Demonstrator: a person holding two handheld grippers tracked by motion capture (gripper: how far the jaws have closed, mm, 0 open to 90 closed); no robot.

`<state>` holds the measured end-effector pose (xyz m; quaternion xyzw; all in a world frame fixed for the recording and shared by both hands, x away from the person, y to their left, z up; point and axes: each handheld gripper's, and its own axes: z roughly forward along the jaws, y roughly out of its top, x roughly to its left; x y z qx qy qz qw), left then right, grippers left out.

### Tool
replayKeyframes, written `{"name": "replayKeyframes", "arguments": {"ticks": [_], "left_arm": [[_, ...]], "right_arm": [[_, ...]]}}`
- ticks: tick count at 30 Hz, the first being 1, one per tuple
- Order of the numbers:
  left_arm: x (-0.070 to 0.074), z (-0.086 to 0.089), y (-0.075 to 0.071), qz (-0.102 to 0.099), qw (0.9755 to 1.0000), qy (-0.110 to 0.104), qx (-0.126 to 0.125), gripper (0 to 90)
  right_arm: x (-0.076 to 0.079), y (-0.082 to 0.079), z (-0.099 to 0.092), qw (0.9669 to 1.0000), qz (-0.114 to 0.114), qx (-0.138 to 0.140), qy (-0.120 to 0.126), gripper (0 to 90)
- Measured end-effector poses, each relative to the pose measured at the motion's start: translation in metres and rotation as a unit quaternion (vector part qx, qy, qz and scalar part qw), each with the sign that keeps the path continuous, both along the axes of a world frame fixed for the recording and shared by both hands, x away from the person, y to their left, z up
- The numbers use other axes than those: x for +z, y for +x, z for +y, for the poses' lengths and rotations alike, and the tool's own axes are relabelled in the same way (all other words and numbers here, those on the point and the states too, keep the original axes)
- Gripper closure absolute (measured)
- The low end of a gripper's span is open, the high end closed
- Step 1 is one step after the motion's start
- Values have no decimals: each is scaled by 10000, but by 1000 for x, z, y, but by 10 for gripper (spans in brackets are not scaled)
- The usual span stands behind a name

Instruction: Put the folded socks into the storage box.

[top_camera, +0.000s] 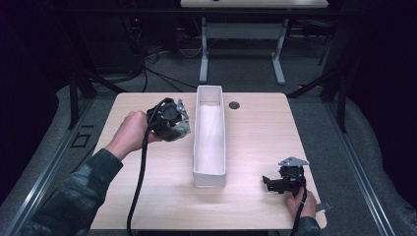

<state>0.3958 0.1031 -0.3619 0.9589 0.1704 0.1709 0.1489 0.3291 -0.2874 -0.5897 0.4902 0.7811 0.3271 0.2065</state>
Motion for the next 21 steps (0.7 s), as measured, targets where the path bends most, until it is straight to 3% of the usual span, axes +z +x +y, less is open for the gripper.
{"name": "replayKeyframes", "arguments": {"ticks": [21], "left_arm": [[4, -34, -7, 10, 9990, 116, -427, 682]], "right_arm": [[0, 0, 0, 10000, 3, 1, 3, 13]]}}
